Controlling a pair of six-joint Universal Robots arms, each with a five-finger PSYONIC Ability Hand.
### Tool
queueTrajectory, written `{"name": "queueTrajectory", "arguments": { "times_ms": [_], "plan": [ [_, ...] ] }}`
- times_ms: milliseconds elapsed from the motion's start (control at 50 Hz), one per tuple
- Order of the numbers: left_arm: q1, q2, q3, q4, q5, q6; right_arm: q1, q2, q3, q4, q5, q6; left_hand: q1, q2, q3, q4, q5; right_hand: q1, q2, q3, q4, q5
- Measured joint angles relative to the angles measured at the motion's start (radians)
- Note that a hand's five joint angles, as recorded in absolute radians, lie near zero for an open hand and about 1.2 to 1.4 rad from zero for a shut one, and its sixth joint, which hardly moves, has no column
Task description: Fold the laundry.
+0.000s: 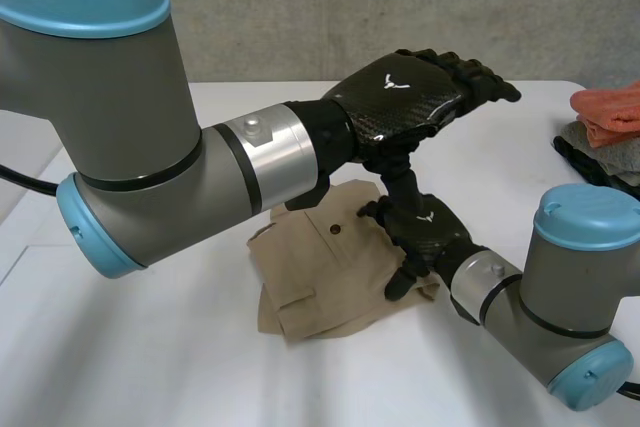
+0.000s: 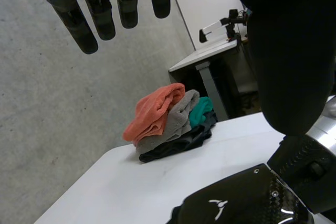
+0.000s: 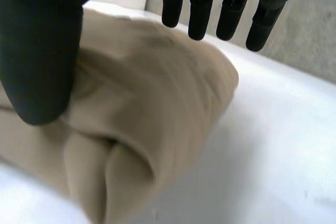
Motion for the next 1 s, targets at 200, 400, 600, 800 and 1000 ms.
{"name": "queueTrajectory", "arguments": {
  "times_ms": [200,400,600,800,1000],
  "plan": [
    [-0.026,0.003,0.026,-0.029,-0.003,-0.001,0.087,-0.071,0.021,-0.013,0.068,-0.13,0.0,0.0,0.0,0.0,0.0,-0.14,-0.161,-0.131,-0.136,-0.079],
    [-0.006,0.04,0.042,-0.081,0.001,-0.002,0.159,-0.12,0.156,-0.144,0.15,-0.359,0.0,0.0,0.0,0.0,0.0,-0.14,-0.161,-0.131,-0.136,-0.079],
    [0.007,0.045,0.038,-0.08,0.002,-0.003,0.174,-0.079,0.184,-0.185,0.13,-0.371,0.0,0.0,0.0,0.0,0.0,-0.14,-0.161,-0.131,-0.136,-0.079],
    [0.007,0.042,0.028,-0.079,0.003,-0.002,0.195,0.012,0.177,-0.317,0.113,-0.373,0.0,0.0,0.0,0.0,0.0,-0.14,-0.161,-0.131,-0.136,-0.079],
    [0.015,0.045,0.022,-0.079,0.008,-0.006,0.206,0.108,0.1,-0.435,0.124,-0.397,0.0,0.0,0.0,0.0,0.0,-0.013,-0.014,0.007,-0.007,0.042]
  ]
}}
